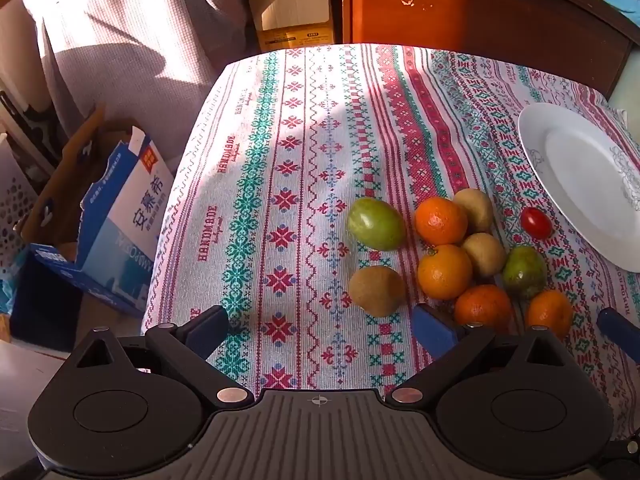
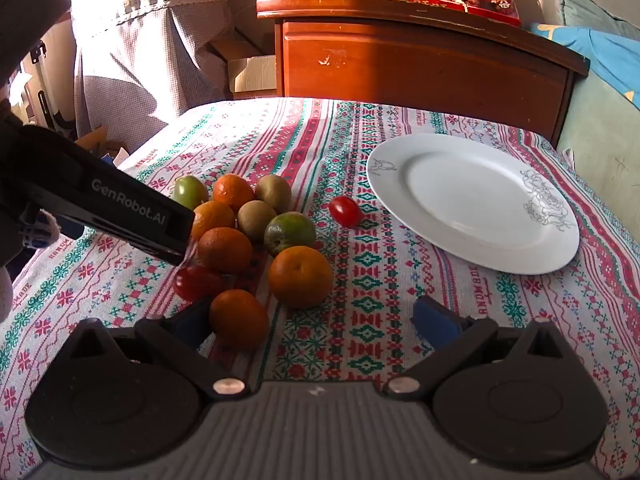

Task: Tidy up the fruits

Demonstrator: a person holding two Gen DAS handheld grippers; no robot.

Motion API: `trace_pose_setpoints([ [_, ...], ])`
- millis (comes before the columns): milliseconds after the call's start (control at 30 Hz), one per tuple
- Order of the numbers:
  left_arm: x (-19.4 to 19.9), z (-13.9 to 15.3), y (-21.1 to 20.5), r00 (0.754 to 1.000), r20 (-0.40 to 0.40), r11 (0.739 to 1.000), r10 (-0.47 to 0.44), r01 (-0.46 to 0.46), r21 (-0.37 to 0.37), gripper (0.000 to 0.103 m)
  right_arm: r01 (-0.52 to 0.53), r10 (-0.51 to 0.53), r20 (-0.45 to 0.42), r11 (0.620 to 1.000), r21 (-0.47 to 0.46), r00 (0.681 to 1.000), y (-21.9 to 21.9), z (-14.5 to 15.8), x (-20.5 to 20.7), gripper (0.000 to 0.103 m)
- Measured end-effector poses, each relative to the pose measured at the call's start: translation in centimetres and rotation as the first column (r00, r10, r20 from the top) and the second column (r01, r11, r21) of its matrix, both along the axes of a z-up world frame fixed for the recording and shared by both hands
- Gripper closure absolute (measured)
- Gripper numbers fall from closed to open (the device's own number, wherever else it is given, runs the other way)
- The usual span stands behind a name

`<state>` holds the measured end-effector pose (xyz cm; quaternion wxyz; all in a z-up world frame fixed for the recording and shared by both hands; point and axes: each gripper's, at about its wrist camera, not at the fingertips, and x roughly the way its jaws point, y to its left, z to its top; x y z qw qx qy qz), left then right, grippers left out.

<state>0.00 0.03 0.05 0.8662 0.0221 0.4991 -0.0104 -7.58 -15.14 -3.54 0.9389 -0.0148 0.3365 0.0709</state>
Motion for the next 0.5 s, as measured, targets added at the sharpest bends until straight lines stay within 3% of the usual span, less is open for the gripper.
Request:
trace_pose_setpoints([
  [500, -2.9, 3.4, 0.7, 0.998, 0.051, 0.999, -0.02, 0.022, -0.028, 0.004, -0.005, 0.005, -0.011, 1.0, -0.009, 1.0, -0.2, 0.2, -0.2, 0.001],
])
